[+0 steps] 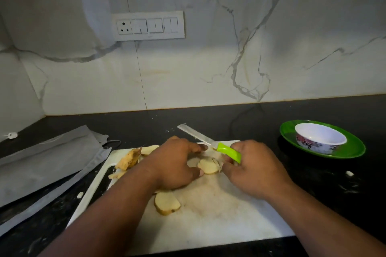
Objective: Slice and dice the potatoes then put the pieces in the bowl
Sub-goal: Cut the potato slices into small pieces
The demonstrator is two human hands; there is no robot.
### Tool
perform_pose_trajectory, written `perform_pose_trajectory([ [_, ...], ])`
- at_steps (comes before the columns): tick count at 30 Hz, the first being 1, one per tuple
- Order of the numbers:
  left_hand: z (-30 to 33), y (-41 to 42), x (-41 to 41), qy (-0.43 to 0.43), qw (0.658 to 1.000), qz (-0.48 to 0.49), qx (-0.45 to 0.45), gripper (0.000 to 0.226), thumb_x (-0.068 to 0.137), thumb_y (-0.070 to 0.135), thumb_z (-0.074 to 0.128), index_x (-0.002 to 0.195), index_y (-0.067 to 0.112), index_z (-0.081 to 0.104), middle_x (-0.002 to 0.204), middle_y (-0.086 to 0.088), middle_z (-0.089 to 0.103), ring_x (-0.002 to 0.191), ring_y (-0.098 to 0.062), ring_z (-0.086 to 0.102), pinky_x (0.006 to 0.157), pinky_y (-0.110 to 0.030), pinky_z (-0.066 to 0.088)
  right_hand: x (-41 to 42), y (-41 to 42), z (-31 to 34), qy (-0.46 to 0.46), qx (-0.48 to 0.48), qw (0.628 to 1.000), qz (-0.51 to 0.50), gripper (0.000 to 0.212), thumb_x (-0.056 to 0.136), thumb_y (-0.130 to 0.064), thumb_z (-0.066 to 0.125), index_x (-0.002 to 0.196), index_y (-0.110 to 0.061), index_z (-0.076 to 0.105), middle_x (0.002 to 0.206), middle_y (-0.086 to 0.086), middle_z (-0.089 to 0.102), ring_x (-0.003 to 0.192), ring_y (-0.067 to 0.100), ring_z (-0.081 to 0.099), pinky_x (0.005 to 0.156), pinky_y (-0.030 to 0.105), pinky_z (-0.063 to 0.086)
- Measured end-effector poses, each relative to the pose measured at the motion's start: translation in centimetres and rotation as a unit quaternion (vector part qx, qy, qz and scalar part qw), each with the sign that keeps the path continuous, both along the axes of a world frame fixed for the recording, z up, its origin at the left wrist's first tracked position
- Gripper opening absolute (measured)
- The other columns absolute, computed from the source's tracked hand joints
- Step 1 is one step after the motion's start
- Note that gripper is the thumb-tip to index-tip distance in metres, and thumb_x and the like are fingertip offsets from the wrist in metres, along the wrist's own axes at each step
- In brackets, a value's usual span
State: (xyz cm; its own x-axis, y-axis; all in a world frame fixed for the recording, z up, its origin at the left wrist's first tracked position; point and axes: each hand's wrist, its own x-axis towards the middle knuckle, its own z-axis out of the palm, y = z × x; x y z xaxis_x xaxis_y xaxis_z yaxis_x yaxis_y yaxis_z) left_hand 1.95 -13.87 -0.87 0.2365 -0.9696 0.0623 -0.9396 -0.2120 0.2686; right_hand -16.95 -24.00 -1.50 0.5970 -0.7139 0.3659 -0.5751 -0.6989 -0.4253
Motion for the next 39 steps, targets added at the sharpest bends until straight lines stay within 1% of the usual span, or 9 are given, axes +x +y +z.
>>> perform_pose_trajectory([
  [3,-0.1,-0.4,0.1,0.023,0.999,-0.019,0.020,0.062,0.092,0.043,0.071,0.151,0.035,0.053,0.154,0.017,0.048,0.142,-0.007,0.044,0.119,-0.027,0.036,-0.1,0.3,-0.3,0.032,-0.018,0.999,-0.022,0.029,0.074,-0.043,0.066,0.070,-0.015,0.060,0.058,0.000,0.057,0.055,0.014,0.056,0.042,0.023,0.037],
  [7,-0.2,-0.9,0.2,0.041,0.998,-0.035,0.021,0.055,0.091,0.036,0.072,0.145,0.029,0.061,0.147,0.016,0.057,0.136,-0.007,0.052,0.118,-0.030,0.040,0.2,0.4,-0.2,0.035,0.046,0.998,-0.016,0.040,0.068,-0.057,0.075,0.068,-0.019,0.063,0.059,-0.003,0.060,0.053,0.013,0.059,0.045,0.027,0.044],
  [11,-0.3,-0.9,0.5,0.064,0.998,-0.010,0.006,0.029,0.087,0.041,0.078,0.109,0.022,0.075,0.101,0.009,0.072,0.093,-0.010,0.064,0.087,-0.029,0.054,0.4,0.4,-0.5,0.031,0.065,0.997,0.005,0.040,0.069,-0.058,0.076,0.069,-0.020,0.063,0.060,-0.002,0.062,0.057,0.015,0.061,0.050,0.032,0.050],
  [14,0.0,-0.6,0.2,0.090,0.996,-0.001,-0.002,0.022,0.086,0.043,0.082,0.102,0.029,0.078,0.086,0.012,0.070,0.072,0.000,0.056,0.066,-0.017,0.041,0.6,-0.1,-0.5,0.044,0.066,0.996,0.028,0.034,0.073,-0.052,0.074,0.071,-0.020,0.064,0.061,-0.002,0.062,0.060,0.015,0.061,0.056,0.033,0.054],
  [18,0.3,-0.2,-0.4,0.127,0.991,0.041,-0.028,0.027,0.078,0.046,0.089,0.098,0.031,0.081,0.074,0.017,0.069,0.073,-0.003,0.063,0.072,-0.024,0.052,1.4,-1.1,0.0,0.062,0.089,0.991,0.080,0.018,0.075,-0.038,0.073,0.079,-0.021,0.068,0.066,-0.002,0.066,0.066,0.014,0.064,0.065,0.035,0.057],
  [25,0.5,0.6,-0.4,0.080,0.995,0.045,-0.031,0.072,0.070,0.060,0.088,0.134,0.033,0.068,0.113,0.017,0.070,0.103,-0.001,0.065,0.092,-0.026,0.055,1.1,-1.3,0.3,0.024,0.111,0.987,0.113,0.005,0.071,-0.016,0.061,0.071,-0.019,0.065,0.061,0.006,0.062,0.058,0.021,0.060,0.054,0.041,0.051],
  [30,0.3,0.2,0.2,0.053,0.998,-0.021,0.016,0.061,0.089,0.052,0.076,0.146,0.040,0.058,0.137,0.014,0.058,0.123,-0.005,0.057,0.110,-0.031,0.048,0.5,-0.4,0.1,0.055,0.035,0.998,0.012,0.016,0.072,-0.029,0.065,0.066,-0.016,0.060,0.057,0.000,0.058,0.055,0.016,0.057,0.047,0.029,0.047],
  [34,0.0,-0.2,0.6,0.121,0.993,-0.009,0.004,0.045,0.085,0.044,0.083,0.128,0.036,0.073,0.099,0.020,0.071,0.089,0.004,0.063,0.079,-0.015,0.046,1.2,-0.3,-0.2,0.075,0.037,0.996,0.020,0.018,0.078,-0.028,0.064,0.064,-0.018,0.059,0.060,0.000,0.057,0.057,0.014,0.056,0.047,0.026,0.041],
  [39,-0.1,-0.5,0.4,0.168,0.985,0.040,-0.024,0.048,0.072,0.042,0.093,0.116,0.030,0.080,0.085,0.018,0.074,0.082,0.000,0.068,0.082,-0.021,0.057,2.0,-0.9,-0.2,0.049,0.058,0.996,0.041,0.009,0.076,-0.021,0.065,0.068,-0.019,0.065,0.059,0.001,0.061,0.058,0.016,0.060,0.053,0.036,0.054],
])
